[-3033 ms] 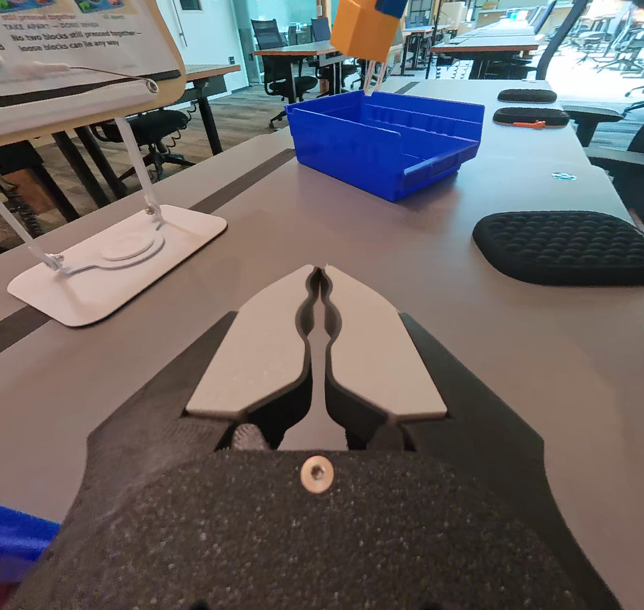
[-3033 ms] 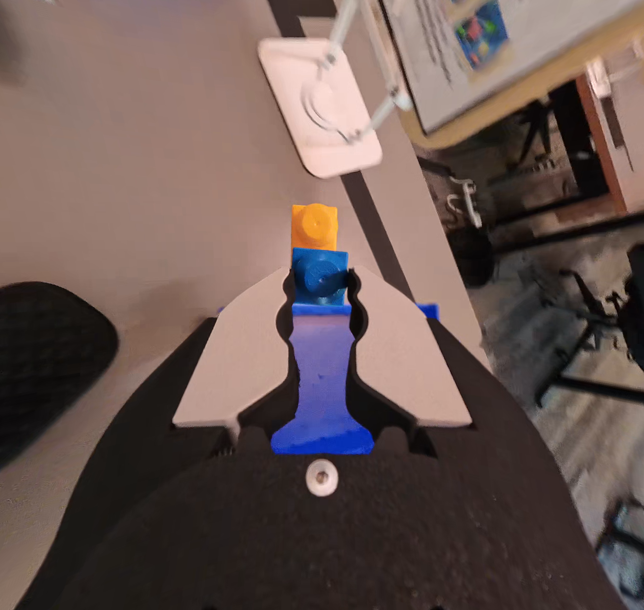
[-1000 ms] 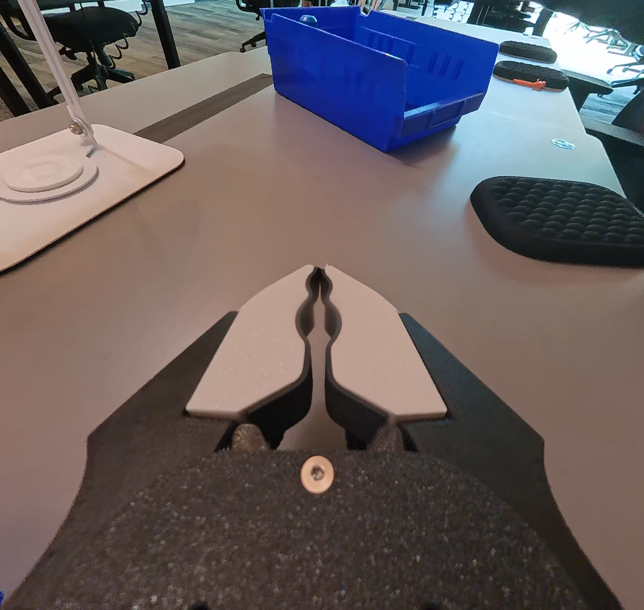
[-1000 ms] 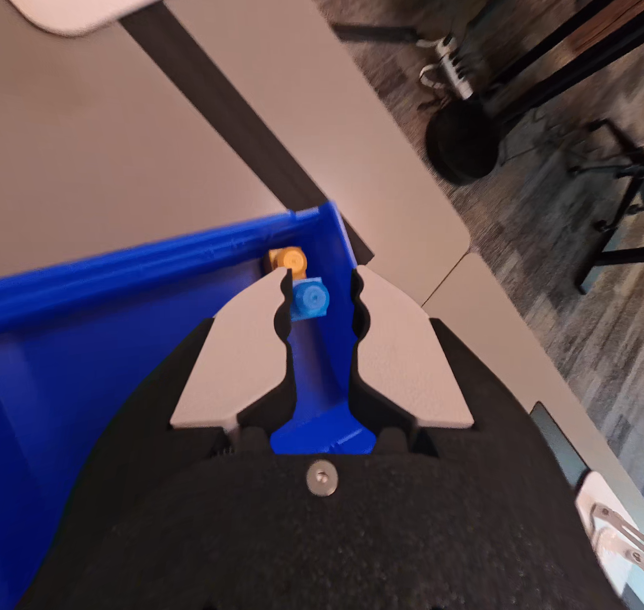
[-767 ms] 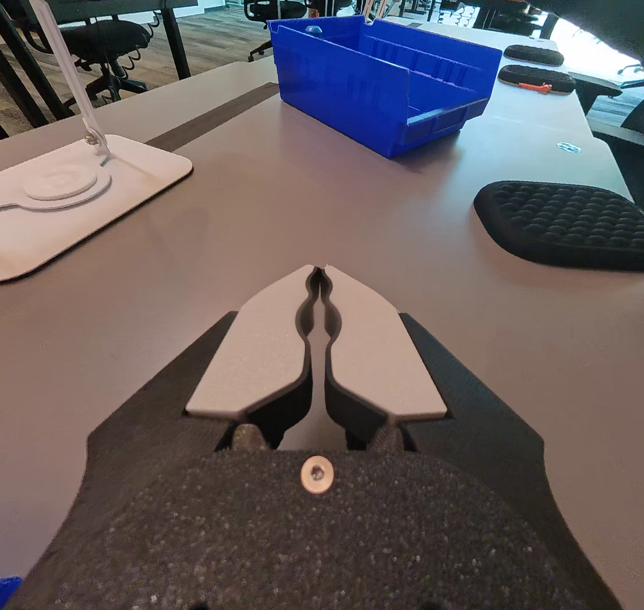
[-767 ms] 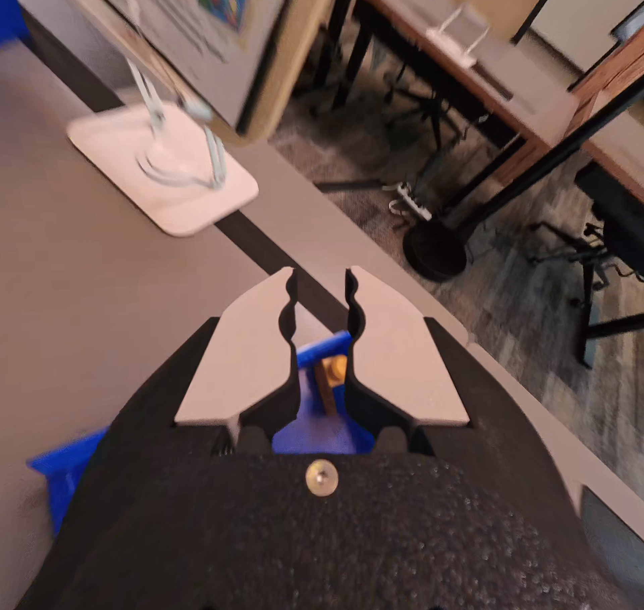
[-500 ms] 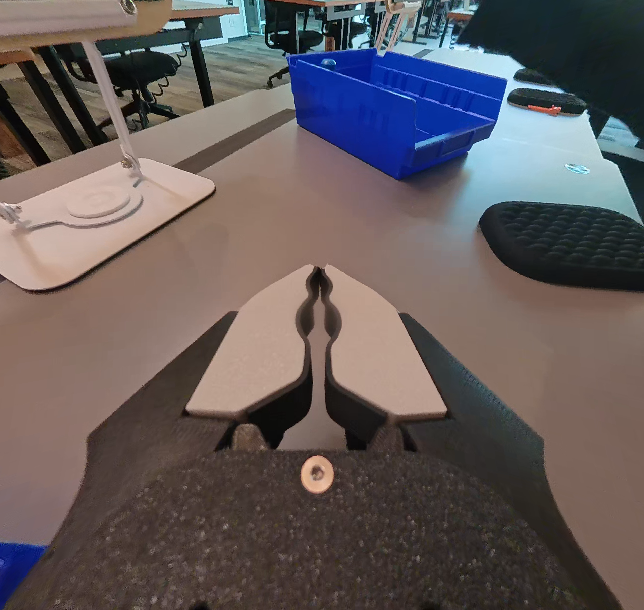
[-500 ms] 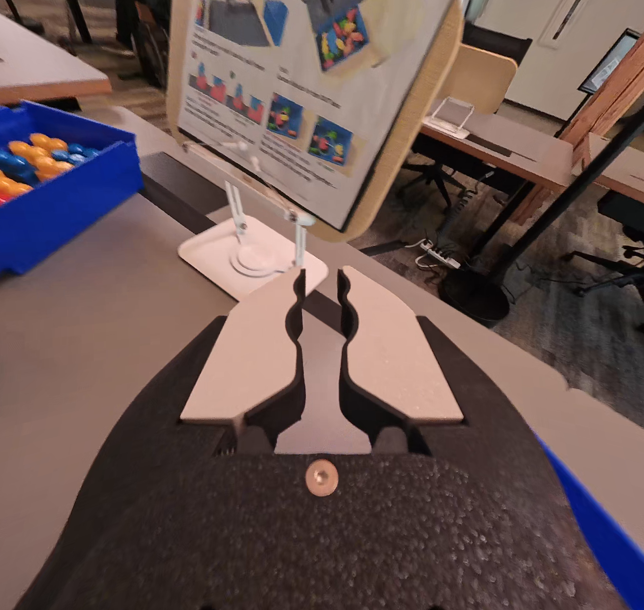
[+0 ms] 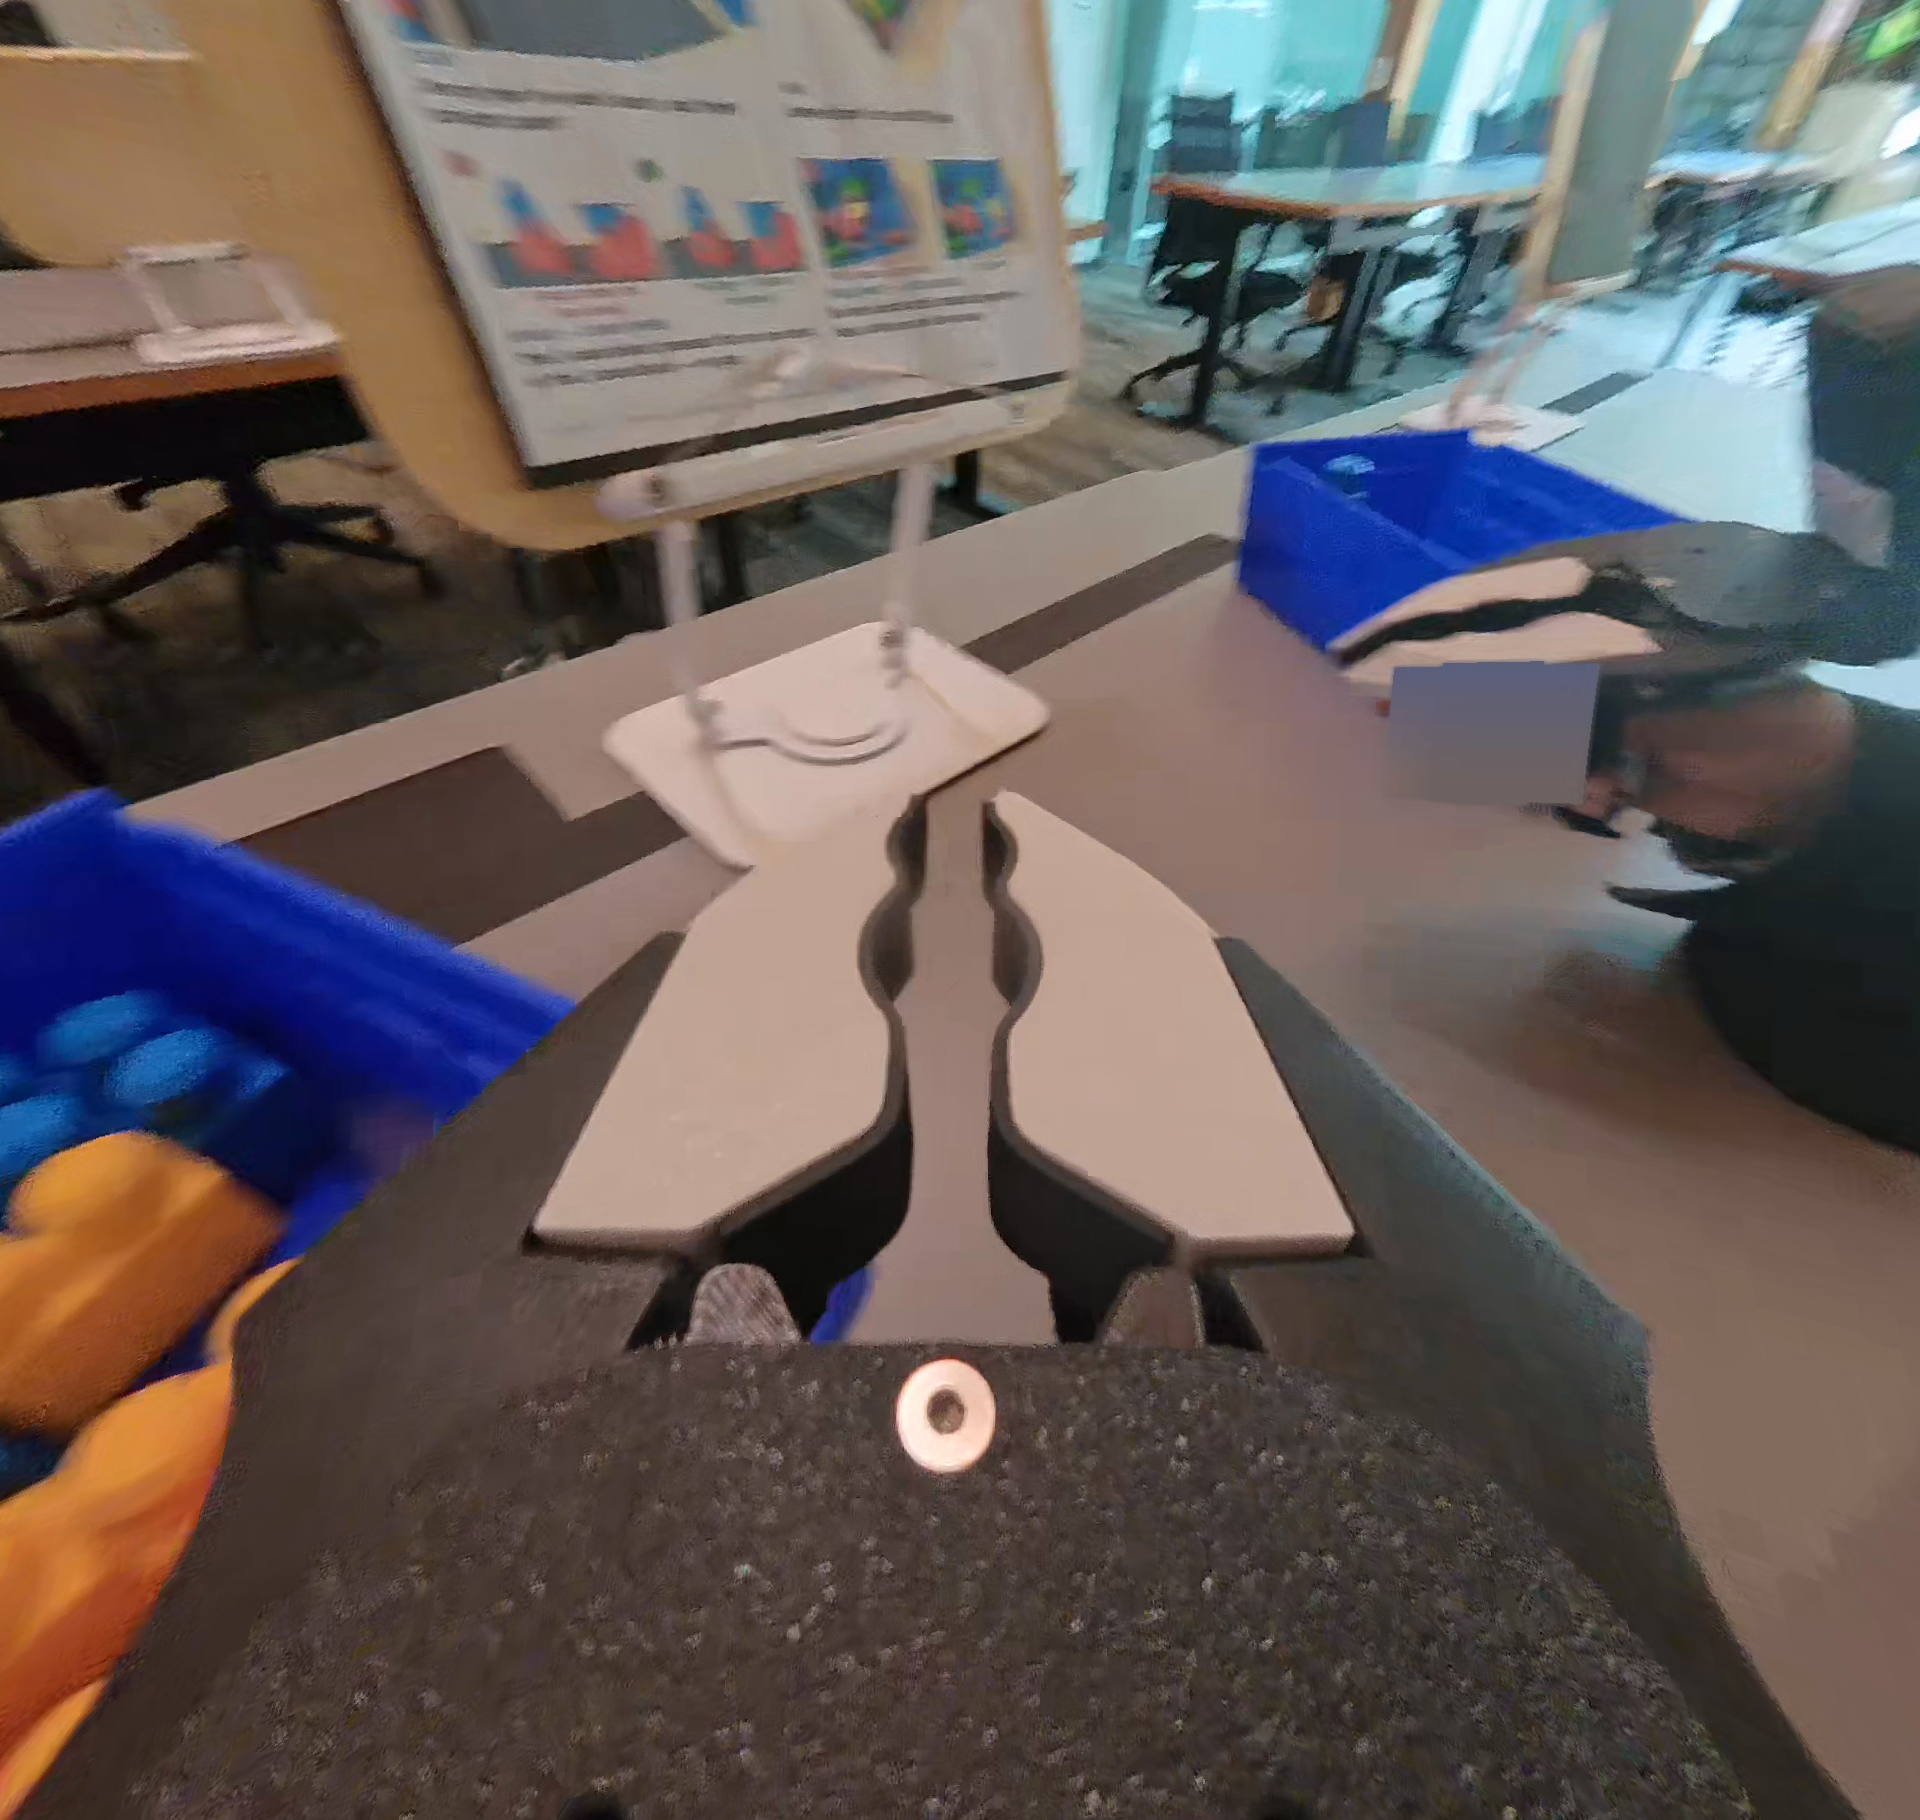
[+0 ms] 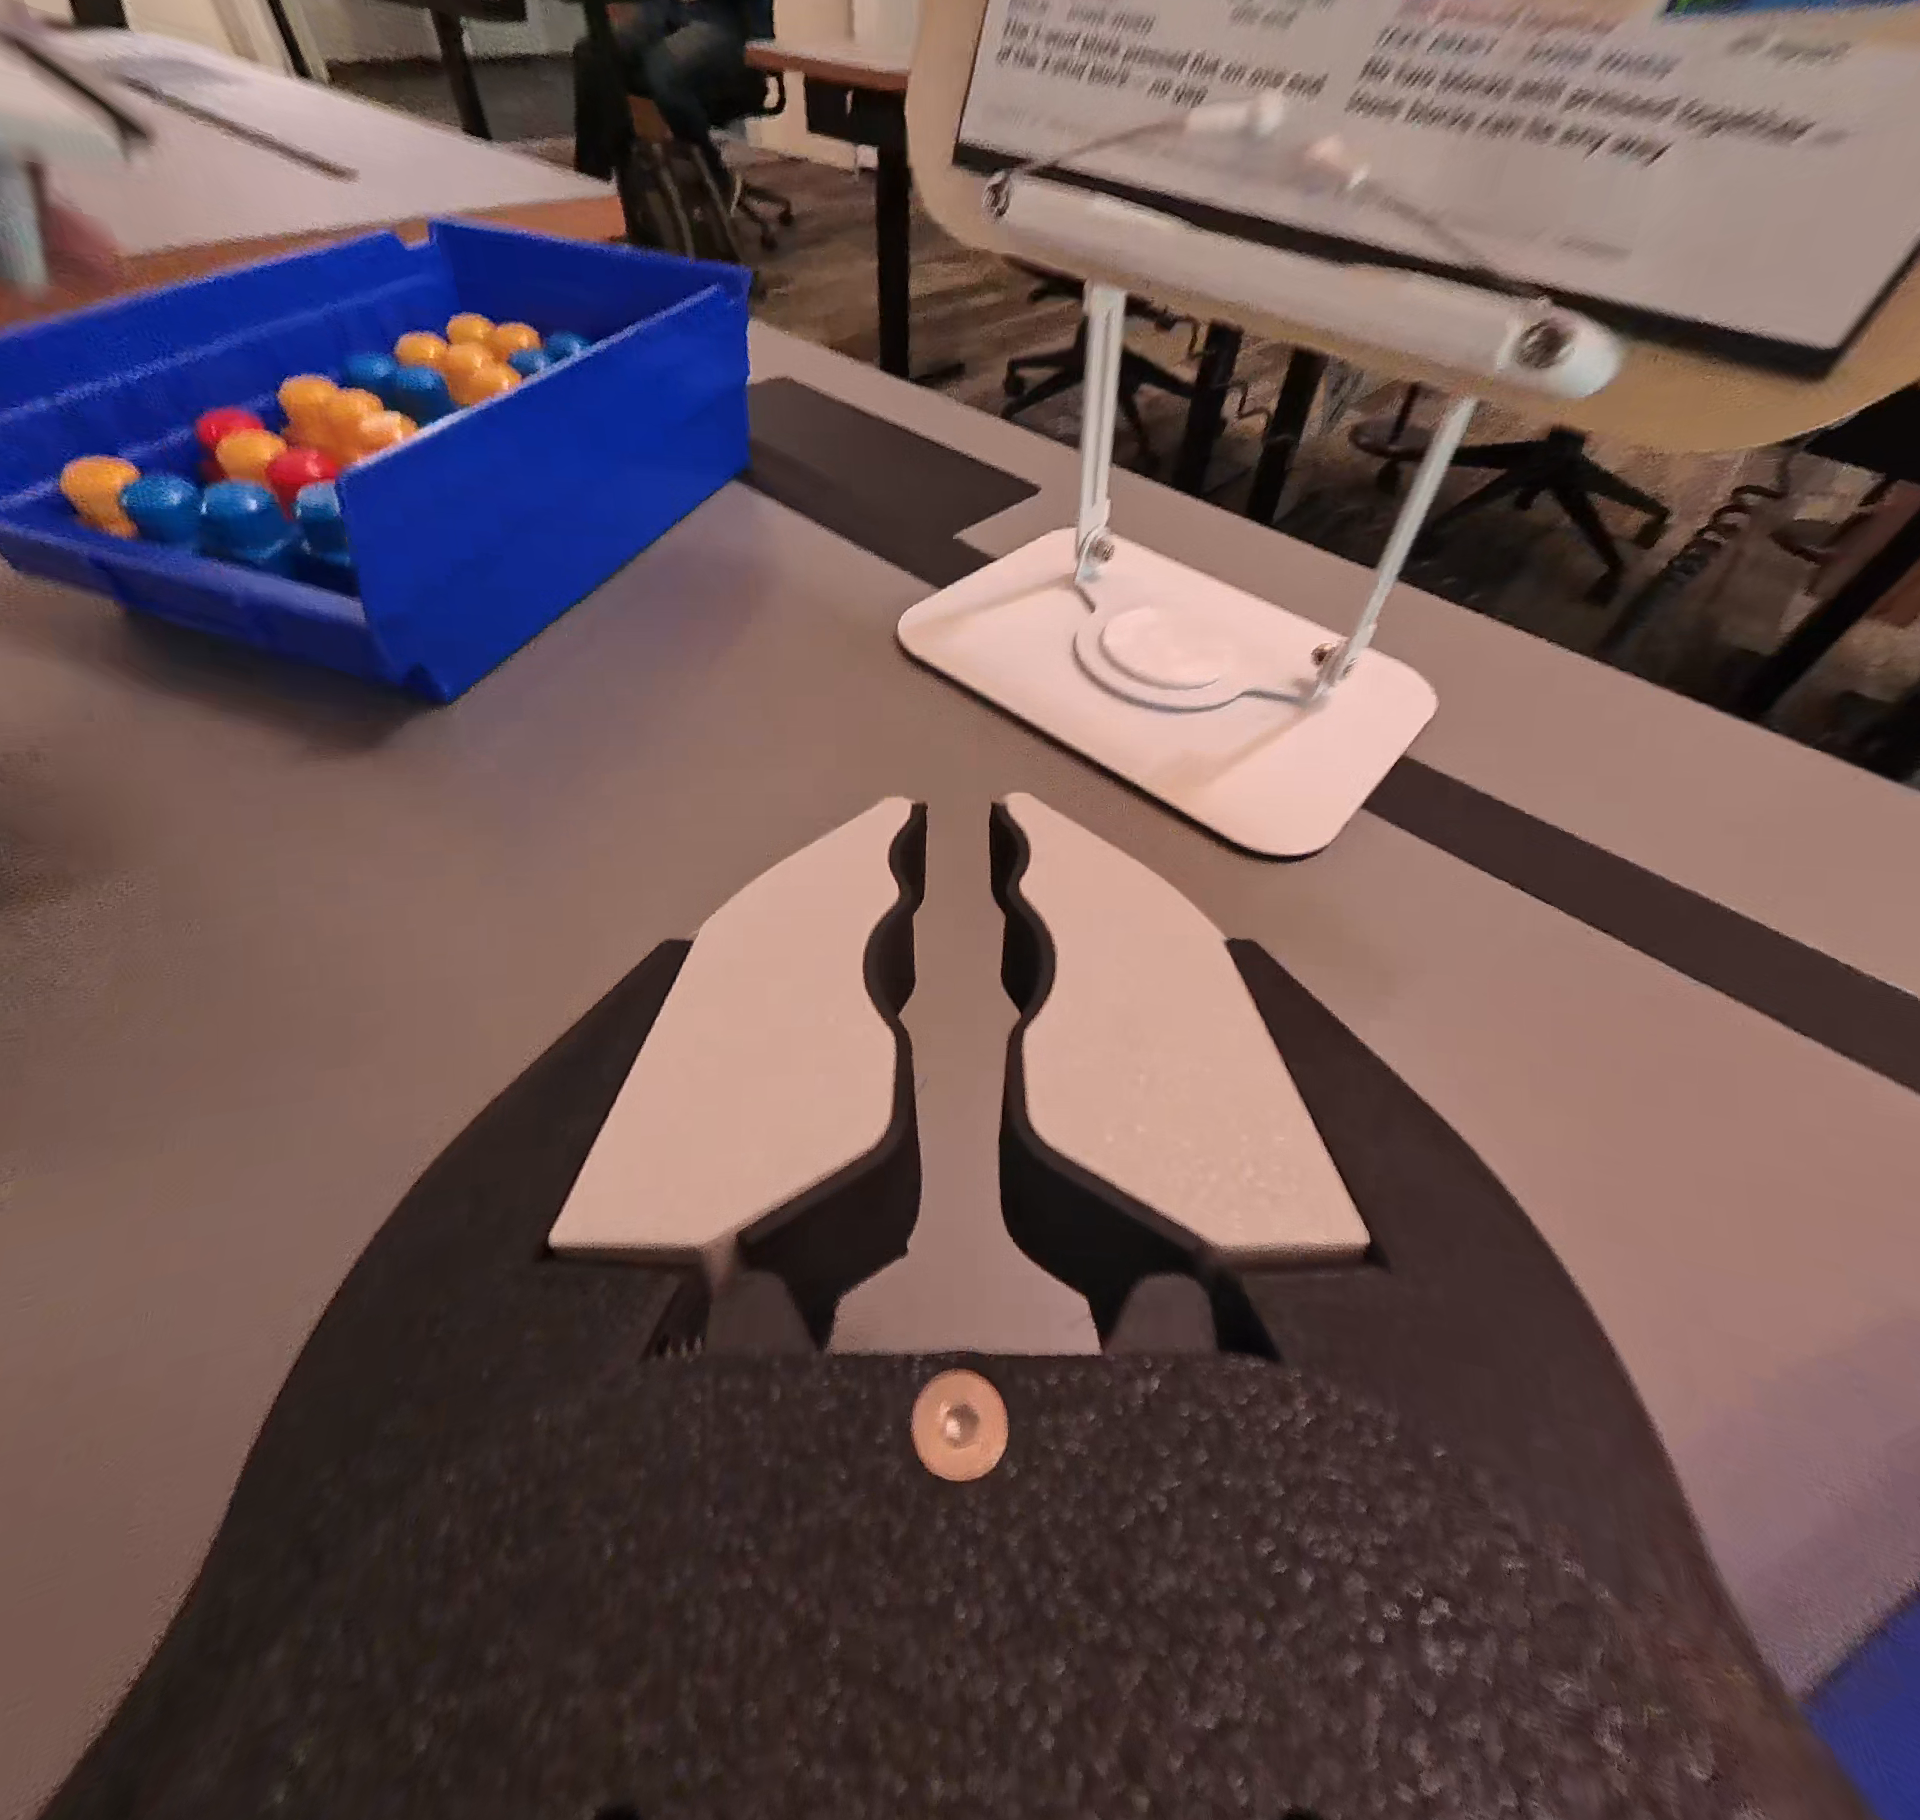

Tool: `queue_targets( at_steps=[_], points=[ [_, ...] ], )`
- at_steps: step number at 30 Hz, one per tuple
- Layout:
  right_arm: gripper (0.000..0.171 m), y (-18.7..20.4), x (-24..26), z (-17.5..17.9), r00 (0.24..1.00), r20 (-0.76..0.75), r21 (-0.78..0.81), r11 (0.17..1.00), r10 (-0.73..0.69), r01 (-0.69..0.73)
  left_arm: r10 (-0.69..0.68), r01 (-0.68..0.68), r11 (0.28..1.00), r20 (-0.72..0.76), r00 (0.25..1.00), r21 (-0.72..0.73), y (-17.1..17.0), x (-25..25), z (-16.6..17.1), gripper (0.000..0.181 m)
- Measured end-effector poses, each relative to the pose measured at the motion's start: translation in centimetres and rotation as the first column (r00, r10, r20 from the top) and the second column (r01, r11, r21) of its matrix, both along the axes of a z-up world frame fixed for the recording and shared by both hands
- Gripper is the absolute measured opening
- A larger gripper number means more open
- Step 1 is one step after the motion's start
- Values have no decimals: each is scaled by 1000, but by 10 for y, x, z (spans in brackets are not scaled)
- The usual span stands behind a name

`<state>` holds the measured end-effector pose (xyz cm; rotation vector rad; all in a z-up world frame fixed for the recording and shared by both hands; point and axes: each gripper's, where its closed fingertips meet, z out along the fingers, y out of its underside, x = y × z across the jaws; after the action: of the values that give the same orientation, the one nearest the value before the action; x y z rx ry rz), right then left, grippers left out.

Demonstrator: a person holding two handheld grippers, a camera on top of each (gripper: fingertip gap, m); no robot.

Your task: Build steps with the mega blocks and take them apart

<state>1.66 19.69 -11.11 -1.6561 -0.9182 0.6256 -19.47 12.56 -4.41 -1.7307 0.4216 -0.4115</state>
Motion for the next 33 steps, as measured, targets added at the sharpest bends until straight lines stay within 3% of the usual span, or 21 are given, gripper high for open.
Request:
queue_targets(
  at_steps=[5, 10, 14, 16, 22, 33],
  points=[
    [11, -3, -4, -5, 999, -3, -4, 999, 47, -47, 129, -162, 978, -233, 964, -130, 37, -92, -6, 16],
    [10, -11, -6, -8, 996, 8, 14, 996, 92, -92, -20, -153, 914, -418, 908, -376, 64, -143, -48, 21],
    [10, -16, -10, -12, 991, 43, 35, 991, 126, -128, -127, -239, 825, -582, 803, -511, 73, -189, -87, 30],
    [10, -18, -12, -14, 988, 53, 36, 989, 143, -145, -184, -263, 770, -597, 781, -582, 73, -204, -103, 31],
    [10, -22, -14, -20, 982, 86, 37, 984, 170, -174, -298, -291, 690, -626, 721, -663, 77, -224, -126, 34],
    [10, -23, -16, -28, 977, 94, 1, 981, 192, -193, -389, -310, 644, -648, 655, -699, 80, -233, -147, 30]
  ],
)
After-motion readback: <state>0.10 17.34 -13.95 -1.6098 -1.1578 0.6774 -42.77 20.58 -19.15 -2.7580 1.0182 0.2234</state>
